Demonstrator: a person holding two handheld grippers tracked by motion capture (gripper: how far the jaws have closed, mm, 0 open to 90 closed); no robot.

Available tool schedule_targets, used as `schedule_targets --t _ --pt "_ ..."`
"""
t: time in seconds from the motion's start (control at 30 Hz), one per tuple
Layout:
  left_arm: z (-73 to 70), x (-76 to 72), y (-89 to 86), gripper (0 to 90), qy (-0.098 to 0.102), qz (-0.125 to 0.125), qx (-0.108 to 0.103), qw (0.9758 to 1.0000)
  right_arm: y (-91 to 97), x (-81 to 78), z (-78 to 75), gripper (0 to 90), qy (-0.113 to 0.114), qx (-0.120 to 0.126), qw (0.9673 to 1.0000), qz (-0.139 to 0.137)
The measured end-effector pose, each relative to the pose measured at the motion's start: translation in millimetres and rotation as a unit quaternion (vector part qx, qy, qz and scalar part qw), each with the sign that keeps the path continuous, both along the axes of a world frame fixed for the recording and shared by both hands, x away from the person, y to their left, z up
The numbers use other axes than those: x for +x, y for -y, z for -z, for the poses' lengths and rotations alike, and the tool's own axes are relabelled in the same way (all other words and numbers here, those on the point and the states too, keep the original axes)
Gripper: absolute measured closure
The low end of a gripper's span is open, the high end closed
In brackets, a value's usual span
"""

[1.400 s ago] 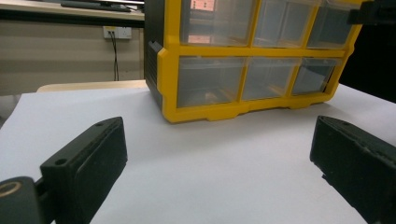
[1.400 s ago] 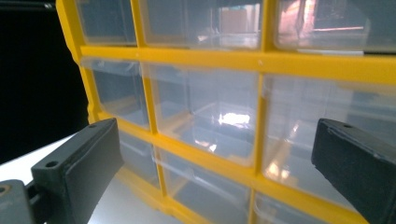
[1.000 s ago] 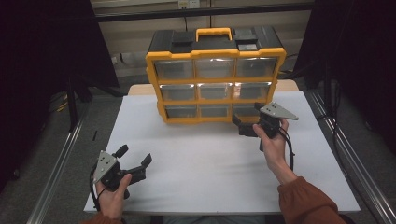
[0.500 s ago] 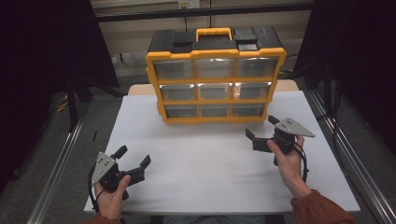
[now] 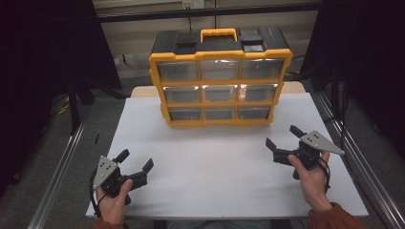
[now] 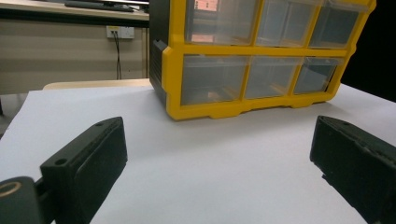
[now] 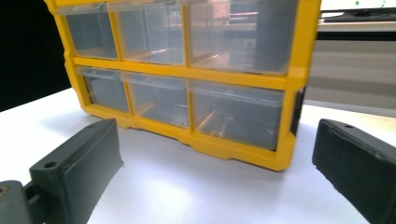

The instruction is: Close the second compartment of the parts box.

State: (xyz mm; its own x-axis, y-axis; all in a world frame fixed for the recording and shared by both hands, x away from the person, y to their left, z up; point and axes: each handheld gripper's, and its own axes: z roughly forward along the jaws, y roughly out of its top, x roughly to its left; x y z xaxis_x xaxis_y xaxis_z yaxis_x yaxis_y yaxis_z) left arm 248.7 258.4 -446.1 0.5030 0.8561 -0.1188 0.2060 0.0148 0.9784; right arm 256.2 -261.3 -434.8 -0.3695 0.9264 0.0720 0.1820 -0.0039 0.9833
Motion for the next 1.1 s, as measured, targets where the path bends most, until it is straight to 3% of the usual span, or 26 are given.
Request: schedule_targets --t 0.3,0.67,1.1 --pt "-0.2 -1.9 -0.6 4.0 0.001 0.002 0.000 1.0000 14.4 -19.2 1.9 0.7 -0.001 0.001 1.0000 0.007" --pt "0.2 -4.6 -2.7 4.0 -0.005 0.000 0.000 1.0000 37.9 -48.3 15.4 1.0 -0.012 -0.006 0.9991 0.041" --pt "0.7 -5.4 -1.7 4.0 -0.005 0.007 0.014 0.9999 46.8 -71.6 19.0 1.5 -0.011 -0.023 0.9989 0.039"
